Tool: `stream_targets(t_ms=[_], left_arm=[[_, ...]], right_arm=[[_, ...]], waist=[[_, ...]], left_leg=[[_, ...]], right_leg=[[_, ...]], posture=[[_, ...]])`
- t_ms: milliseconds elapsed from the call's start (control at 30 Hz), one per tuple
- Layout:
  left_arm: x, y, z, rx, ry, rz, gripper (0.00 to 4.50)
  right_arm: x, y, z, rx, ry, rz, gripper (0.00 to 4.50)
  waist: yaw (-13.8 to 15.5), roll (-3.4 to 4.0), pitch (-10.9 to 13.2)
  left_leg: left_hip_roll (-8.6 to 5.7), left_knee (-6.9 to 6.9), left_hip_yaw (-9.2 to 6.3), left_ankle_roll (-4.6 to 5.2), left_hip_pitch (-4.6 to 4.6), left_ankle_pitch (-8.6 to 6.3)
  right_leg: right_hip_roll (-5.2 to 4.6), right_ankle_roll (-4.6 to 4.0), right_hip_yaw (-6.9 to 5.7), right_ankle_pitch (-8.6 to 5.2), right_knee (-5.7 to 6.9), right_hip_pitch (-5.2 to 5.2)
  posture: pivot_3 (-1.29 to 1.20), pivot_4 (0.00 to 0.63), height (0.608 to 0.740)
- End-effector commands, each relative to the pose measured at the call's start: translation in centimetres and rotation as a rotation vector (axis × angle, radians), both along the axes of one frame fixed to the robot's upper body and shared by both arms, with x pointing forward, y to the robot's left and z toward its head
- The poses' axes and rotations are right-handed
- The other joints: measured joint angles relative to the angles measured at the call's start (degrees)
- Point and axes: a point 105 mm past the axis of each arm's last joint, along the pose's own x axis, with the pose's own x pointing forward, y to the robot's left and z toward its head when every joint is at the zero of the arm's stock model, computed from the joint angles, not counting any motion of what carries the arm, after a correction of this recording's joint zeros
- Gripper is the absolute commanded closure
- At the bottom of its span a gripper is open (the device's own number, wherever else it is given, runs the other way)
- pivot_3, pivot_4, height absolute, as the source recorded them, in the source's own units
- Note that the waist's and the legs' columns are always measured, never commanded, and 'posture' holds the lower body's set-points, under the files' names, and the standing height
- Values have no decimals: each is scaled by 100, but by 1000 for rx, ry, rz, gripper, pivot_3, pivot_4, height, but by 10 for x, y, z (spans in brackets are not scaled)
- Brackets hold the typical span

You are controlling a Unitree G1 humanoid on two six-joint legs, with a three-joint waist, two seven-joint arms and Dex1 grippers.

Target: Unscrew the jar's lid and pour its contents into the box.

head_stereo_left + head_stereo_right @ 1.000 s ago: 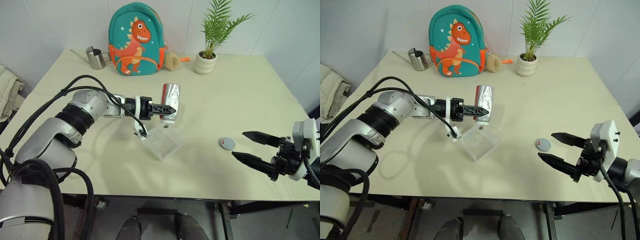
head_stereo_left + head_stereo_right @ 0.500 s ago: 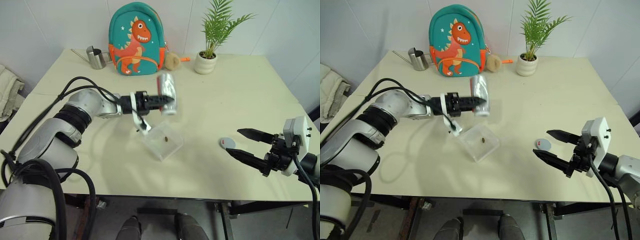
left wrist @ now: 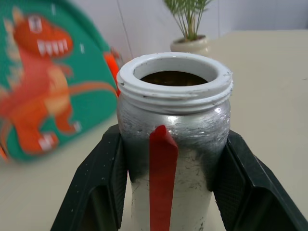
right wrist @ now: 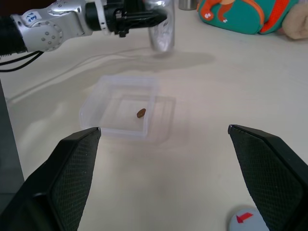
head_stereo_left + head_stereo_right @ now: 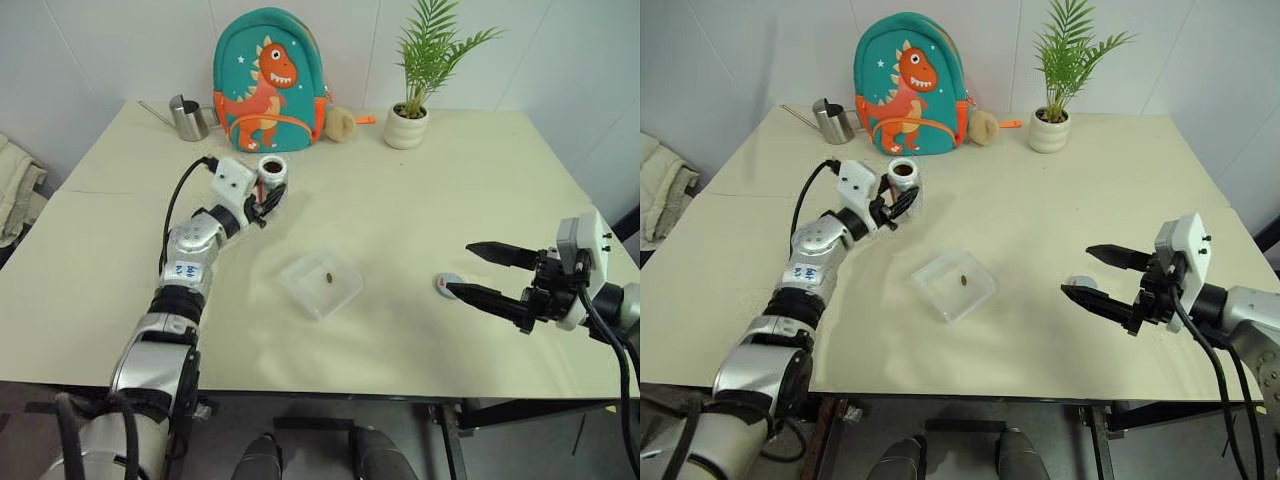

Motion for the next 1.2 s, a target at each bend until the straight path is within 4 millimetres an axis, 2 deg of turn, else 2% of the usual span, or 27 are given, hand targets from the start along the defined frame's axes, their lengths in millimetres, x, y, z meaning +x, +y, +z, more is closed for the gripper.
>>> stream_targets(t_ms=[33,167,233,267,433,567,800,1033,1200], left_arm=[[-6,7,19,-86,-4,-20,2491],[-10,8,6,-77,69,-44,2491],[-13,8,1,-51,71,-48,1753],[-14,8,0,-41,71,-50,1558],[-19,6,-7,-9,76,-64,14],[-24,4,-11,1,79,-71,14],[-29,14,-11,18,75,-37,14],[-33,30,-8,34,78,13,14],[-47,42,-12,102,114,-38,14]], right_arm=[[2,1,10,-23,-38,26,40],[5,2,10,-30,-31,47,40],[6,2,10,-32,-30,52,0],[6,2,10,-35,-28,55,0],[6,2,8,-43,-20,61,0],[7,2,7,-51,-15,66,0],[10,1,8,-59,-15,70,0],[12,0,9,-64,-11,75,0],[11,0,8,-72,2,79,0]], waist=[[18,0,0],[27,0,0],[26,0,0],[26,0,0],[16,0,0],[16,2,-1],[20,2,-1],[13,2,-1],[1,2,-1]], left_leg=[[-1,3,0,-1,-1,1],[-2,6,-1,0,-1,6],[-1,6,-1,0,-1,6],[-1,6,0,0,-1,6],[0,5,0,0,-1,6],[0,5,0,-1,0,6],[0,5,0,-1,0,7],[1,5,0,-1,-1,7],[1,4,1,-1,-1,6]], right_leg=[[-1,0,0,2,-1,0],[-1,-2,-1,9,-6,4],[-1,-2,-1,9,-8,6],[-1,-2,0,9,-10,6],[-1,-3,0,10,-11,4],[-1,-4,0,11,-12,5],[-1,-4,0,12,-14,5],[0,-5,0,12,-14,5],[-1,-5,0,12,-16,5]], posture=[[0,150,740],[0,150,740],[0,150,740],[0,150,740],[0,150,740],[0,150,740],[0,150,740],[0,150,740],[0,150,740]])
